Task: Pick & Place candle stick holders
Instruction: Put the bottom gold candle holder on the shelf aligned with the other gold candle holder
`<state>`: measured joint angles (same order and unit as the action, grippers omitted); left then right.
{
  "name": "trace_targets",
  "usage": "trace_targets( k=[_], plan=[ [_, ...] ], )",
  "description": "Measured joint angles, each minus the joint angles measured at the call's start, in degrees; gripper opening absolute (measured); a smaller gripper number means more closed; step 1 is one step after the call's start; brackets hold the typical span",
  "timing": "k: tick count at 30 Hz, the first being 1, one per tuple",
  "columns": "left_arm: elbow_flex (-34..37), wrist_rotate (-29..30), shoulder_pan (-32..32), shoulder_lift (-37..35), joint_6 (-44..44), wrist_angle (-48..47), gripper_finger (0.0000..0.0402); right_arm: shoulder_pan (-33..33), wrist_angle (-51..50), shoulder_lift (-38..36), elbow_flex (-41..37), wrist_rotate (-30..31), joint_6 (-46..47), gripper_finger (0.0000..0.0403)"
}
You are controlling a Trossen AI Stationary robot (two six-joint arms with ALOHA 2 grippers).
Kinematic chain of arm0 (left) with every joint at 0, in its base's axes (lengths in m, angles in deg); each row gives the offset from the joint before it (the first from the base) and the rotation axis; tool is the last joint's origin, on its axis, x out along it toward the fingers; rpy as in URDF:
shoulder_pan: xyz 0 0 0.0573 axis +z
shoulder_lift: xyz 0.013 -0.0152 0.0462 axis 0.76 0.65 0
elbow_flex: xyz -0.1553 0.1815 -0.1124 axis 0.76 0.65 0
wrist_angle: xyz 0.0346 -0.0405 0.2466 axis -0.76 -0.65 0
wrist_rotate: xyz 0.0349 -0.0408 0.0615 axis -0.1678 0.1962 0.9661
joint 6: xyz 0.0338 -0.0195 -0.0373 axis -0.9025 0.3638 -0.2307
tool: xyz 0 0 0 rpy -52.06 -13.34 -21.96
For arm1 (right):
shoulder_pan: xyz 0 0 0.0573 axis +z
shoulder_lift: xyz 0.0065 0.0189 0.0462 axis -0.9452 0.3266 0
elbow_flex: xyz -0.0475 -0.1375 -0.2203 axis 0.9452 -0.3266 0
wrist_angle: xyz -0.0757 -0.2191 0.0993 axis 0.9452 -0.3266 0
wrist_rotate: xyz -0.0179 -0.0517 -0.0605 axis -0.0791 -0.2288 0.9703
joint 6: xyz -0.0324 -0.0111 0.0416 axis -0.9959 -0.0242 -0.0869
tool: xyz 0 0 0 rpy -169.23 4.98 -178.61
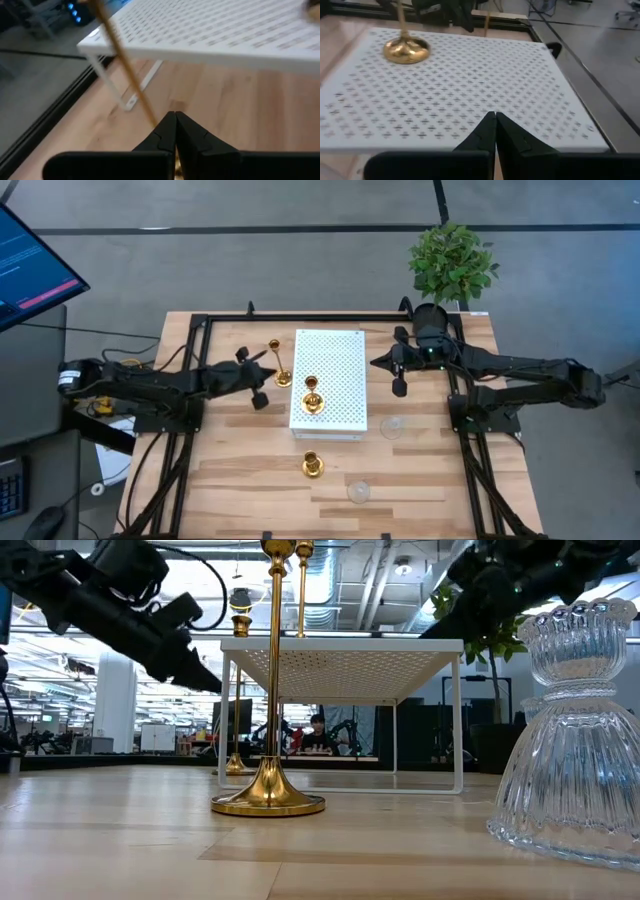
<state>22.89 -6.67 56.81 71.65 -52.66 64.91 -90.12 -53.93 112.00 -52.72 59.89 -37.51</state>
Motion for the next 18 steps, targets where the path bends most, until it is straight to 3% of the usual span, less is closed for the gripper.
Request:
trace_targets(
  k=[8,18],
  plan=[
    [0.9,-6.8,4.1,0.0,6.6,-0.6,0.0005,-2.0,0.0,0.0,-0.3,-3.0,0.2,0.0000],
    [1.0,-6.3,4.0,0.1,9.4,2.5,0.0026,-2.0,0.0,0.0,-0.3,-3.1,1.1,0.0000]
  ],
)
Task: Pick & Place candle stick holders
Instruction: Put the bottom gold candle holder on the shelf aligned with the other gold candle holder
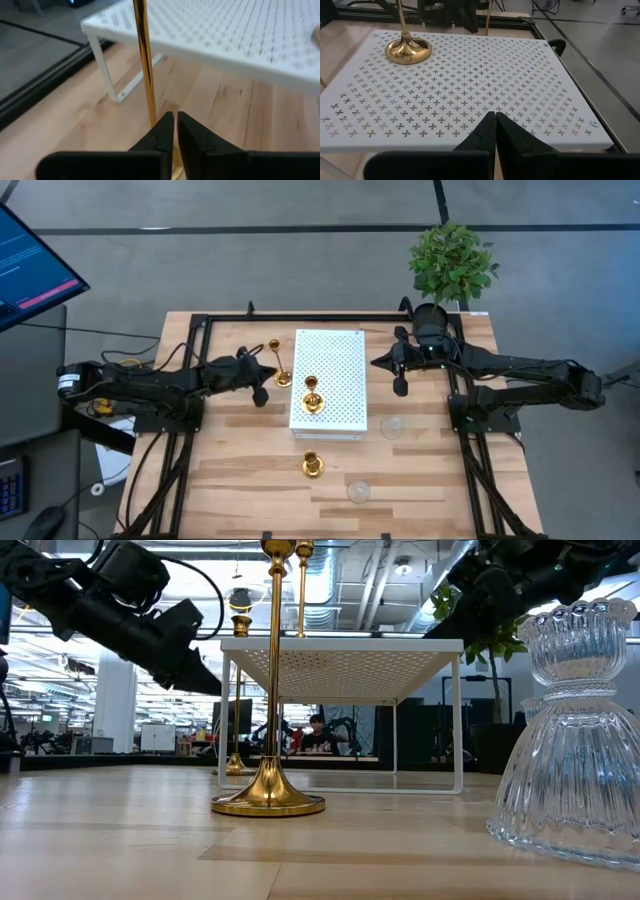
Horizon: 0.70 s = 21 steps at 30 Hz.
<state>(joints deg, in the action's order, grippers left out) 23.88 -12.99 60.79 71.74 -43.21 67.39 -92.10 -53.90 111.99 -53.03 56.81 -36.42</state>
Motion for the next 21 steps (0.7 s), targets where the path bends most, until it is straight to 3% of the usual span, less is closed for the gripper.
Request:
trace_targets(
  k=[11,17,21],
  plan=[
    [0.0,0.3,0.0,0.0,-0.2,3.4,0.0116,0.0,0.4,0.0,0.0,0.0,0.1,0.0000],
    [0.0,7.1,0.0,0.0,-0.2,5.6,0.0160,0.0,0.8,0.0,0.0,0.0,0.1,0.0000],
    [0.0,5.1,0.0,0.1,-0.2,9.2,0.0174,0.0,0.9,0.0,0.0,0.0,0.1,0.0000]
  ],
)
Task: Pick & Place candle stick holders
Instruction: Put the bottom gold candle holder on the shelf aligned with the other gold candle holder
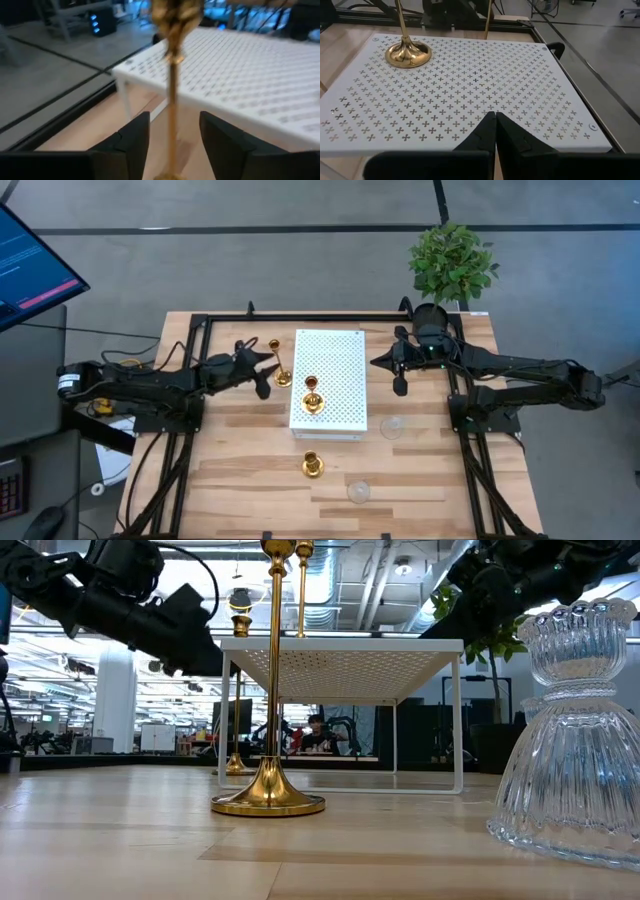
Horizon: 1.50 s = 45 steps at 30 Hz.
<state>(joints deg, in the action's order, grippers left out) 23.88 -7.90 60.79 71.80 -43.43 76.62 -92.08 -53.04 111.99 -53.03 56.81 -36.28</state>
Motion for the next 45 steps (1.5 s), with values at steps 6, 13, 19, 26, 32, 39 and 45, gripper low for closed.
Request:
trace_targets(
  k=[6,13,19,26,32,39,45],
  plan=[
    [0.0,-1.7,0.0,2.9,0.0,3.3,0.0177,0.0,0.7,0.0,0.0,0.0,0.0,0.0000],
    [0.0,-1.2,0.0,10.6,0.0,10.9,0.0177,0.0,1.0,0.0,0.0,0.0,0.0,0.0000],
    [0.0,-1.0,0.0,12.0,0.0,11.5,0.0166,0.0,0.9,0.0,0.0,0.0,0.0,0.0000],
    [0.0,0.6,0.0,12.0,-3.3,10.3,0.0139,0.0,0.8,0.0,0.0,0.0,0.0,0.0000],
    [0.0,0.6,0.0,12.0,-3.1,10.0,0.0128,0.1,0.8,0.0,0.0,0.0,0.0,0.0000],
    [0.0,0.5,0.0,12.0,-2.8,9.9,0.0132,0.1,0.8,0.0,0.0,0.0,0.0,0.0000],
    [0.0,0.5,-0.1,12.0,-1.2,9.7,0.0153,0.1,0.8,0.0,0.0,0.0,0.0,0.0000]
  ],
)
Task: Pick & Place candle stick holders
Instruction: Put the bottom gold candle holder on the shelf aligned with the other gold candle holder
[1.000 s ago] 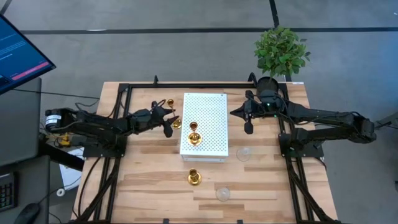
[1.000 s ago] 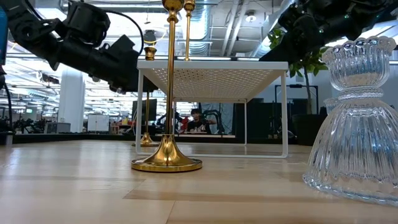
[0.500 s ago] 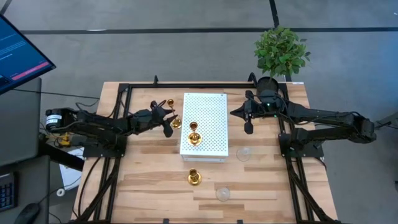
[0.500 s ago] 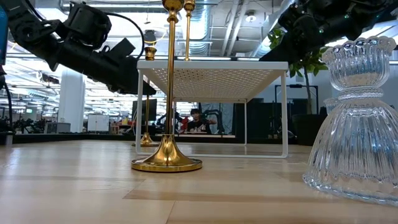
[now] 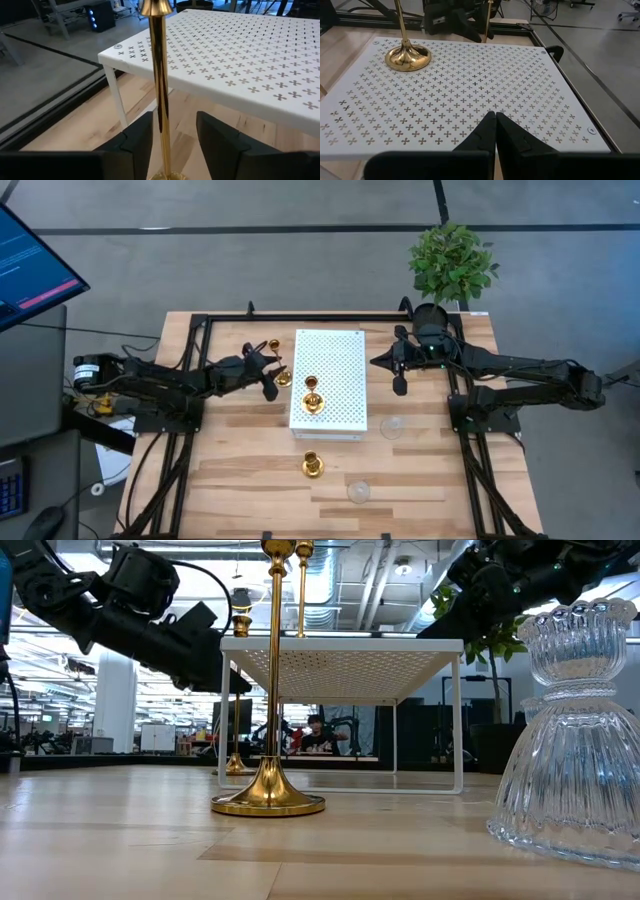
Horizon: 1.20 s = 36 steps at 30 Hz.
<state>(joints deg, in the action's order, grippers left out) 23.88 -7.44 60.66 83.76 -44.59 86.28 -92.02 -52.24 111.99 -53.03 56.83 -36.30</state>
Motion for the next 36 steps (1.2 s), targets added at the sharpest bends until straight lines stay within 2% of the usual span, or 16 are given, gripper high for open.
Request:
trace_targets(
  k=[6,10,22,26,29,34,36],
  plan=[
    [0.0,0.0,-1.1,0.0,-0.6,-0.6,0.0168,0.0,-0.3,0.0,0.0,0.0,0.0,0.0000],
    [0.0,0.0,-1.5,-1.8,-0.8,-5.6,0.0167,0.0,-0.8,0.0,0.0,0.0,0.0,0.0000],
    [0.0,0.0,-1.5,-14.4,-0.3,-21.7,0.0164,0.0,-0.9,0.0,0.0,0.0,0.0,0.0000],
    [0.0,-1.2,-1.5,-18.7,3.3,-29.8,0.0163,0.0,-0.9,0.0,0.0,0.0,0.0,0.0000],
    [0.0,-9.5,-1.5,-21.2,6.0,-34.4,0.0163,0.0,-0.9,0.0,0.0,0.0,0.0,0.0000],
    [0.0,-32.2,-1.5,-23.3,11.0,-35.6,0.0163,0.0,-0.9,0.0,0.0,0.0,0.3,0.0000],
    [0.0,-38.2,-2.0,-23.4,12.9,-35.4,0.0163,0.0,-0.6,0.0,0.0,0.0,0.8,0.0000]
  ],
)
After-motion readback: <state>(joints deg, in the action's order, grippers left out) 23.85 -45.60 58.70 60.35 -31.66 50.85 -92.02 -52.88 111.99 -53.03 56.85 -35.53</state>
